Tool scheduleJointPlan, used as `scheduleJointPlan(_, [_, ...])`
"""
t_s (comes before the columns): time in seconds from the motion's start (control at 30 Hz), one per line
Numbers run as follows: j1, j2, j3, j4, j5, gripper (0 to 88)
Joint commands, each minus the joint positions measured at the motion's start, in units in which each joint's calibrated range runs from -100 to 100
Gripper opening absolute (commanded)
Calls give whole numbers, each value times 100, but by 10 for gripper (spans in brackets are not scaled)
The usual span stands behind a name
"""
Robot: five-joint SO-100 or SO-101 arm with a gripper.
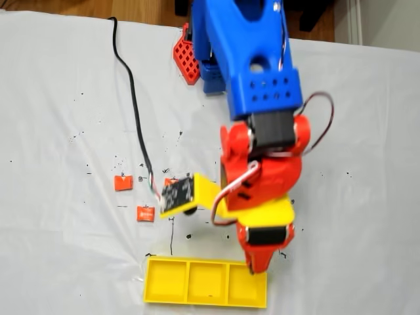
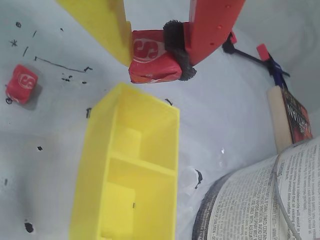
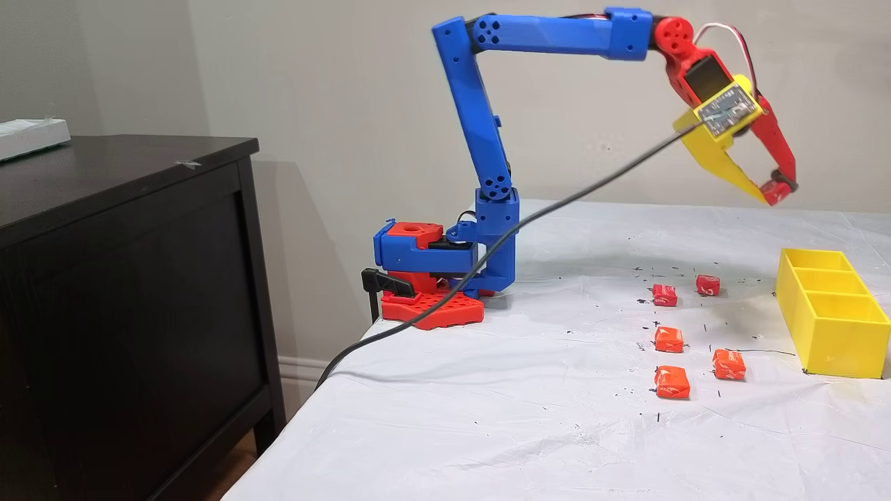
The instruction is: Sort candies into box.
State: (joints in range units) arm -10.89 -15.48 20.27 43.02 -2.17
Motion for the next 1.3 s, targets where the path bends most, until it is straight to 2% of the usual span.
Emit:
scheduleJointPlan(0.0, [110, 183, -475, -826, 44, 1])
scheduleJointPlan(0.17, [174, 649, -648, -1203, -15, 1])
scheduleJointPlan(0.53, [47, 921, -639, -941, 34, 1])
scheduleJointPlan(1.27, [38, 1328, -776, -1252, -107, 1])
